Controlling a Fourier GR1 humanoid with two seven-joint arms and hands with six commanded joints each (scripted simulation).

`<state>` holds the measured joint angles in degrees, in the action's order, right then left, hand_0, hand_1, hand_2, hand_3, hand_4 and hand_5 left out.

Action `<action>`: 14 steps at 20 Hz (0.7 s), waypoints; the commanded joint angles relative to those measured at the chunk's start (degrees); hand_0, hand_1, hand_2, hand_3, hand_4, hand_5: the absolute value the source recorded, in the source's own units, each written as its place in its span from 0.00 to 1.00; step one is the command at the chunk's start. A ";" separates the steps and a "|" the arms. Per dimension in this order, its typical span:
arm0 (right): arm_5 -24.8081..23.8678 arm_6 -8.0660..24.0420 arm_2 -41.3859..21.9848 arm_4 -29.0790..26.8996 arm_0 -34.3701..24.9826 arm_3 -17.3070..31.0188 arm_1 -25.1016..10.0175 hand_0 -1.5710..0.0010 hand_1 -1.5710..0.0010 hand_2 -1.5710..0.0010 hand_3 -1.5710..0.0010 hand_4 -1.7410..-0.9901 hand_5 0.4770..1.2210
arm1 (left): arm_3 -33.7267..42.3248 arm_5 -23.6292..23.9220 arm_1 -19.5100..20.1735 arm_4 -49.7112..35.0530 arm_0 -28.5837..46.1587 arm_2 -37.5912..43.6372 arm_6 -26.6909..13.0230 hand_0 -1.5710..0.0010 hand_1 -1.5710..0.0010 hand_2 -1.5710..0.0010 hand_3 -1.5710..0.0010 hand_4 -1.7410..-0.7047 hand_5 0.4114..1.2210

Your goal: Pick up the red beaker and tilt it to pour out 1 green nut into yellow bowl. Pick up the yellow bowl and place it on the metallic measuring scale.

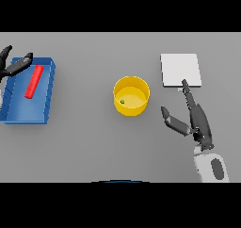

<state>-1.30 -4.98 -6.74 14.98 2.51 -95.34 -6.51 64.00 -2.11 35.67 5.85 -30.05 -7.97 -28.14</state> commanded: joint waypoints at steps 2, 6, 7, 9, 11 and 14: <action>2.15 -0.97 -1.52 1.34 -1.77 0.05 -1.67 1.00 1.00 1.00 1.00 0.87 0.23 | 0.71 0.75 -0.85 -0.99 -0.19 0.68 1.79 0.97 0.98 0.98 0.98 0.92 0.29; 7.00 1.34 -5.63 9.12 -8.36 2.01 -8.94 1.00 1.00 1.00 1.00 0.82 0.23 | 1.48 1.66 -2.26 -1.91 0.09 1.00 2.42 0.99 0.99 0.99 0.99 0.91 0.31; 8.00 1.61 -6.66 11.26 -9.73 2.90 -10.78 1.00 1.00 1.00 1.00 0.82 0.22 | 2.12 1.64 -2.38 -2.04 0.96 0.83 2.57 0.99 0.99 0.99 0.99 0.91 0.32; 9.10 0.70 -9.56 16.28 -14.23 5.51 -13.28 1.00 1.00 1.00 1.00 0.80 0.20 | 3.12 1.90 -2.56 -2.24 1.11 0.82 1.75 0.99 0.99 1.00 1.00 0.90 0.34; 11.73 -0.61 -12.92 20.31 -18.88 7.00 -15.65 1.00 1.00 1.00 1.00 0.79 0.21 | 3.34 1.72 -2.69 -2.47 1.24 0.79 0.87 1.00 1.00 1.00 1.00 0.90 0.34; 14.36 -3.86 -17.53 25.06 -23.67 9.67 -17.58 1.00 1.00 1.00 1.00 0.77 0.22 | 3.10 1.38 -2.51 -2.59 1.01 0.95 1.31 1.00 1.00 1.00 1.00 0.90 0.34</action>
<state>13.04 -8.91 -24.26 40.02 -21.19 -85.69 -24.05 67.11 -0.71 33.15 3.27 -29.07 -7.03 -26.83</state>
